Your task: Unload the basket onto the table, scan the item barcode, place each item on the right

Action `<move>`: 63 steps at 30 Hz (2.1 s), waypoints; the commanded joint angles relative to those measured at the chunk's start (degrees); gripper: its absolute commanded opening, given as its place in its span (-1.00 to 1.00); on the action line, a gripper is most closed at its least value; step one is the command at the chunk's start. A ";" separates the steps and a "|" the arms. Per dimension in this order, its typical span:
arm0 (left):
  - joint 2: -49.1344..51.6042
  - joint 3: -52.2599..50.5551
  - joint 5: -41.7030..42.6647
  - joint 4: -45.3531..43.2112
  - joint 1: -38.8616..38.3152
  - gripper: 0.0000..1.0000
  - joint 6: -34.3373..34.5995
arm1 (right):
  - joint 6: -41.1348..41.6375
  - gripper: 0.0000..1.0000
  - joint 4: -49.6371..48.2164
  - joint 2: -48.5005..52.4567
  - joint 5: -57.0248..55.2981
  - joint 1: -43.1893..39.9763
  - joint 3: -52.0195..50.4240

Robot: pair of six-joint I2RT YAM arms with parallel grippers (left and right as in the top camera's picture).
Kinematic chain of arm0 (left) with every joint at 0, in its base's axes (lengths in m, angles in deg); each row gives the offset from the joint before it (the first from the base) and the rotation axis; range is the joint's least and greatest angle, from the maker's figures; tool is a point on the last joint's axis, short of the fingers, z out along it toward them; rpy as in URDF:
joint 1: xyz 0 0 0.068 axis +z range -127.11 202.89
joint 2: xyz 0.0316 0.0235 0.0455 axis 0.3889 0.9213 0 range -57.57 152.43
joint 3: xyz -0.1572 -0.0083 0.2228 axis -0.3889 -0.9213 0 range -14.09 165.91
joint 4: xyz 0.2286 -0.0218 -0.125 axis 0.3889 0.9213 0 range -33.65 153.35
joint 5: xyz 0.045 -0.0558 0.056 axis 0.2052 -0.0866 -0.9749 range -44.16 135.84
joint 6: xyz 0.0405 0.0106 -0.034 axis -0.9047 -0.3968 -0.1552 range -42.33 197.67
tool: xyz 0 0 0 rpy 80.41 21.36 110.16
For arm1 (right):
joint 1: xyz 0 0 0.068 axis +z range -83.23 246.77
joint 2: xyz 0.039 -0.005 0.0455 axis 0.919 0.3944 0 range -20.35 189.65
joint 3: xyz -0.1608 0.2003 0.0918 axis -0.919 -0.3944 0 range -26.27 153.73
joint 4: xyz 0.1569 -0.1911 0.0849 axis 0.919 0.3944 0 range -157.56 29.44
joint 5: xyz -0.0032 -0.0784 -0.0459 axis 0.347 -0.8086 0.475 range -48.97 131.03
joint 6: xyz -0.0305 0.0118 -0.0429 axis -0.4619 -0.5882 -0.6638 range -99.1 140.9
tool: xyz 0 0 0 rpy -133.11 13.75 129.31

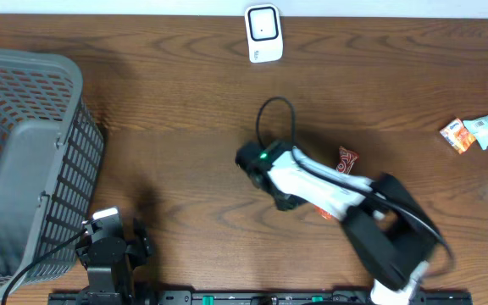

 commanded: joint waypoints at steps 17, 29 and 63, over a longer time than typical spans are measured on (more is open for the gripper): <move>-0.13 -0.57 -0.52 1.73 -0.20 0.70 0.50 | 3.06 0.99 -0.37 -17.07 21.46 -6.25 2.01; -0.13 -0.57 -0.52 1.75 -0.20 0.71 0.48 | -28.92 0.99 -7.58 -11.37 52.61 -42.49 1.99; -0.11 -0.57 -0.52 1.75 -0.20 0.70 0.48 | -52.70 0.99 -0.17 10.51 55.12 -54.84 3.48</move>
